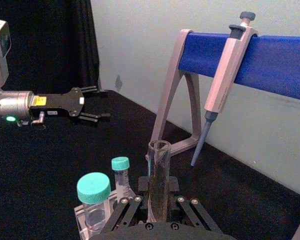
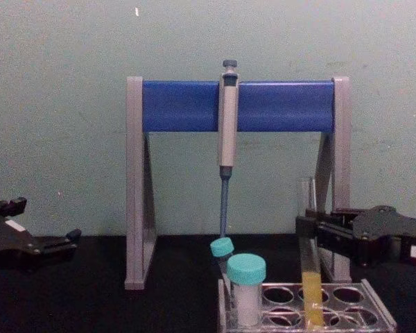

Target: Pick up the test tube from the test tube rack, shake it, then place it back into the test tube rack.

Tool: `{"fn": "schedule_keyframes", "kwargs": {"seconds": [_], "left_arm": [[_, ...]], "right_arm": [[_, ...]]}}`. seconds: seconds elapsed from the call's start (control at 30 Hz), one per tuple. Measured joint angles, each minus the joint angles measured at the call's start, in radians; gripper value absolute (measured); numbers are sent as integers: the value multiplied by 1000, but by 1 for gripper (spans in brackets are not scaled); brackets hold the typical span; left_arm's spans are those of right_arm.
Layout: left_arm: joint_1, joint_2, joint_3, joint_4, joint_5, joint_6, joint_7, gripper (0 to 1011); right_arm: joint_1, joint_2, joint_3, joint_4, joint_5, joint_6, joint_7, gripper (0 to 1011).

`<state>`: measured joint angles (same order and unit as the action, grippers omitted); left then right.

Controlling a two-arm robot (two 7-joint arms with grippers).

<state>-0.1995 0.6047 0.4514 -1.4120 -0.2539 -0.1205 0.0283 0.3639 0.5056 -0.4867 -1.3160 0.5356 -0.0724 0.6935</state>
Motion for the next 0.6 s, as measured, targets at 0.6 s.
{"fn": "schedule_keyframes", "kwargs": {"seconds": [0.6], "left_arm": [[0, 0, 0, 0, 0, 0, 0, 1001]], "right_arm": [[3, 0, -4, 0, -9, 5, -7, 229]]}}
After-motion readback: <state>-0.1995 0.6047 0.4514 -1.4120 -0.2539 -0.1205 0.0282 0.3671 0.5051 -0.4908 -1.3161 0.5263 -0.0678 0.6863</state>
